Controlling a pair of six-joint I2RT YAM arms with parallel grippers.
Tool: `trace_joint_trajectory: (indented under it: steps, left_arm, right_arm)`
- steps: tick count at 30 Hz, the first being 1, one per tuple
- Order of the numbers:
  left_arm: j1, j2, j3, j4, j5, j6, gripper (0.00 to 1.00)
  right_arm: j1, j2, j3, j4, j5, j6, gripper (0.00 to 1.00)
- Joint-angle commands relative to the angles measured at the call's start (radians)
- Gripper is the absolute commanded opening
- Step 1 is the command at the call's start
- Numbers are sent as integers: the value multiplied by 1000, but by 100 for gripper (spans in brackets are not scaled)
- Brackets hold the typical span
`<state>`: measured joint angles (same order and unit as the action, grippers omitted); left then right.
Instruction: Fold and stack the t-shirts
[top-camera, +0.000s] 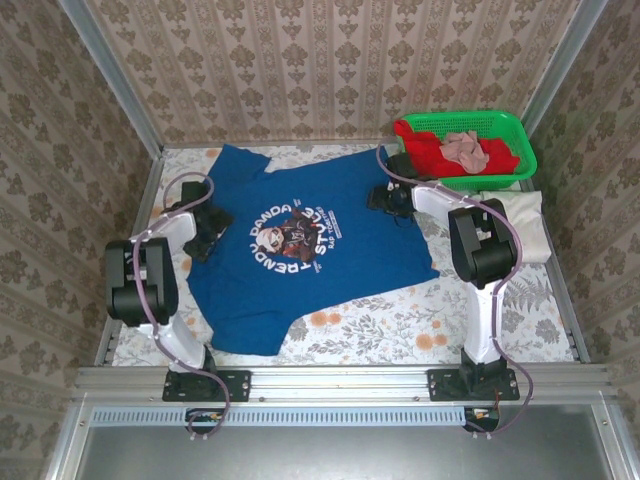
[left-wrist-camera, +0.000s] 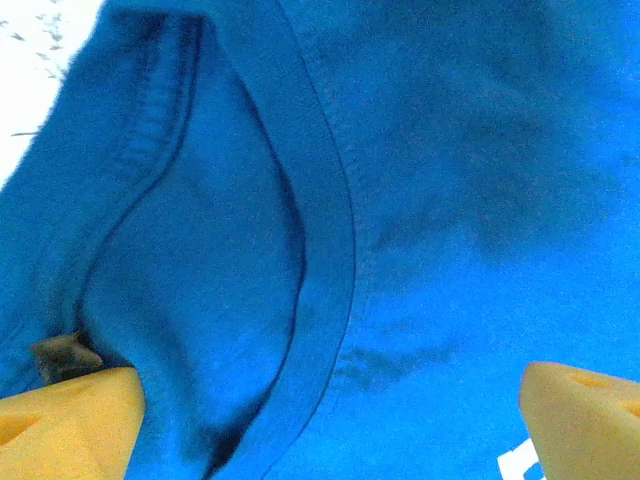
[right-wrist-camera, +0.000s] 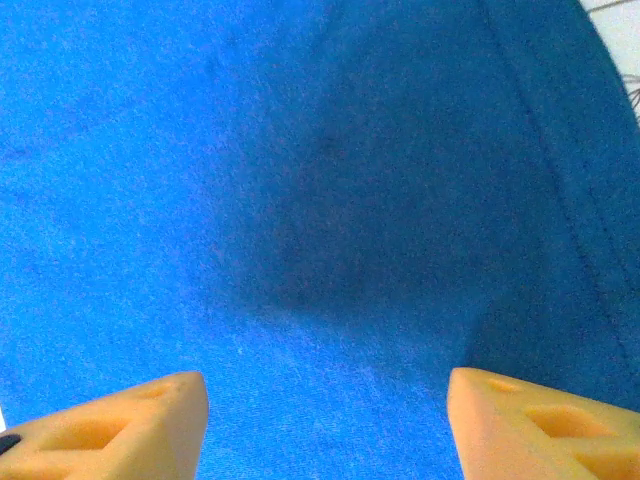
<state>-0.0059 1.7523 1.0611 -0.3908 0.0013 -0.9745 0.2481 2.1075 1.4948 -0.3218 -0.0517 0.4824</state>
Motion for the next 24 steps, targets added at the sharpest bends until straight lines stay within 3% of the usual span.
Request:
trace_joint_trajectory:
  steps: [1, 10, 16, 20, 24]
  left_arm:
    - [24, 60, 49, 1, 32, 37, 97]
    - [72, 225, 202, -48, 91, 124, 98]
    - [88, 282, 311, -67, 132, 155, 100]
    - [74, 206, 315, -73, 118, 189, 100]
    - [49, 35, 230, -65, 86, 189, 100]
  right_arm:
    - [4, -14, -49, -21, 24, 12, 65]
    - [4, -109, -213, -13, 69, 19, 66]
    - [8, -133, -197, -31, 76, 31, 67]
    - [10, -211, -214, -14, 60, 19, 73]
    - [10, -336, -278, 8, 42, -3, 78]
